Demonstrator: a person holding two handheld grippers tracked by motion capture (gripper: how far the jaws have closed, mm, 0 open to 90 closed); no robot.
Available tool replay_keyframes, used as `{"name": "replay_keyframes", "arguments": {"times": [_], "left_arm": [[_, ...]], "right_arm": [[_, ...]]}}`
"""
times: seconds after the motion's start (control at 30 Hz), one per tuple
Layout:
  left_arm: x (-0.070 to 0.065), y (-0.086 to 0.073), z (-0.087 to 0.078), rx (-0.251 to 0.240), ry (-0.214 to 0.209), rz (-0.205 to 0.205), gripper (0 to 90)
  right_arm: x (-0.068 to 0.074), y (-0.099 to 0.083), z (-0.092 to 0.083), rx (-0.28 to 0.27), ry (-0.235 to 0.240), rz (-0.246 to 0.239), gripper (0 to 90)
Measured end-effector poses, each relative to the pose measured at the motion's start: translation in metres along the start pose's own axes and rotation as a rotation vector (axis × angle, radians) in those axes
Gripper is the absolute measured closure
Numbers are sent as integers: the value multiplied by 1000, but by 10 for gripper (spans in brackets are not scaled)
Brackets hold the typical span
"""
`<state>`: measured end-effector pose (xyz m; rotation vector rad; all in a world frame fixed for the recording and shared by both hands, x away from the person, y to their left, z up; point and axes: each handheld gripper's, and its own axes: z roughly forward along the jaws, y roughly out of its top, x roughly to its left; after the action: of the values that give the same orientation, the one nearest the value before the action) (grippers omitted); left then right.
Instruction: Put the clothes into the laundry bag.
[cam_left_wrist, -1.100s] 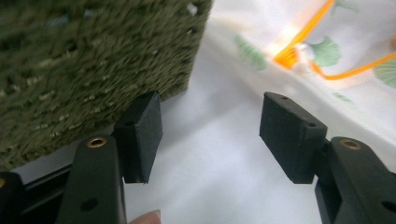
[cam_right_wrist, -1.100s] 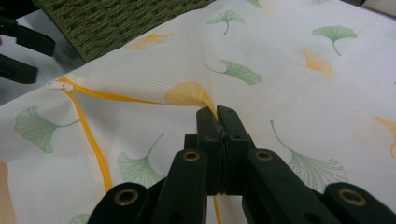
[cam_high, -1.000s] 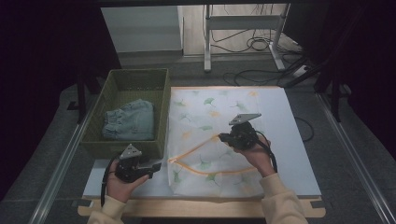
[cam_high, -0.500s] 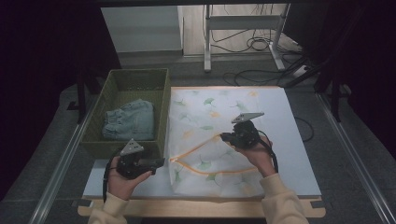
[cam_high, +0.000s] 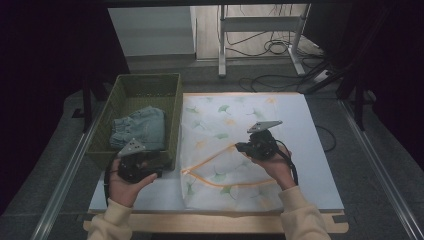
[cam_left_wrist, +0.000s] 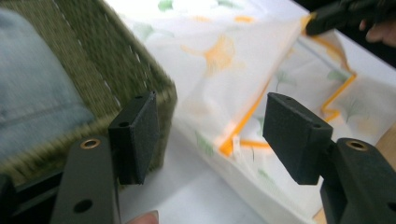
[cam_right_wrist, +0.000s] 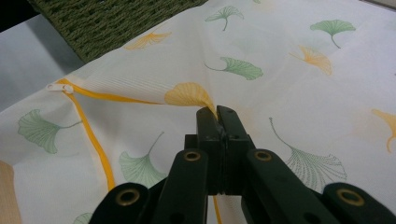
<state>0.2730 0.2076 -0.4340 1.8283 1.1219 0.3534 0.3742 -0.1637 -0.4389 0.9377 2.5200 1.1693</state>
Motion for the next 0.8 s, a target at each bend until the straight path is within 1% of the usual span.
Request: {"name": "replay_keyframes", "arguments": {"times": [0.1, 0.17, 0.2, 0.23, 0.33, 0.37, 0.5, 0.57, 0.63, 0.67, 0.7, 0.73, 0.77, 0.8], "left_arm": [[5, 12, -6, -21, 14, -1, 354], [8, 17, -9, -28, 22, -5, 353], [11, 21, -11, -30, 35, -6, 353], [11, 21, -11, -30, 35, -6, 353], [17, 28, -12, -29, 65, -8, 352], [17, 28, -12, -29, 65, -8, 352], [25, 36, -10, -19, 85, -17, 346], [26, 38, -9, -17, 89, -19, 342], [29, 42, -7, -5, 111, -27, 340], [32, 44, -5, 10, 144, -33, 339], [32, 44, -5, 10, 144, -33, 337], [36, 47, -2, 18, 164, -41, 337], [36, 47, -2, 18, 164, -41, 336], [42, 50, 1, 34, 186, -51, 335]], "right_arm": [[0, 0, 0, -1, -1, -3, 889], [0, 0, -1, -1, -1, -4, 888], [0, 0, -1, -1, -1, -5, 888], [0, 0, -1, -1, -1, -5, 888], [1, -1, 0, 0, -3, -12, 888], [1, -1, 0, 0, -3, -12, 888], [1, -1, 0, 1, -6, -16, 887], [1, -1, 1, 1, -7, -15, 888], [0, -1, 1, 3, -7, -16, 887], [0, -2, 1, 4, -7, -14, 887], [0, -2, 1, 3, -7, -14, 887], [0, -2, 1, 4, -8, -14, 888], [0, -2, 1, 4, -8, -14, 888], [0, -2, 1, 3, -9, -14, 887]]}}
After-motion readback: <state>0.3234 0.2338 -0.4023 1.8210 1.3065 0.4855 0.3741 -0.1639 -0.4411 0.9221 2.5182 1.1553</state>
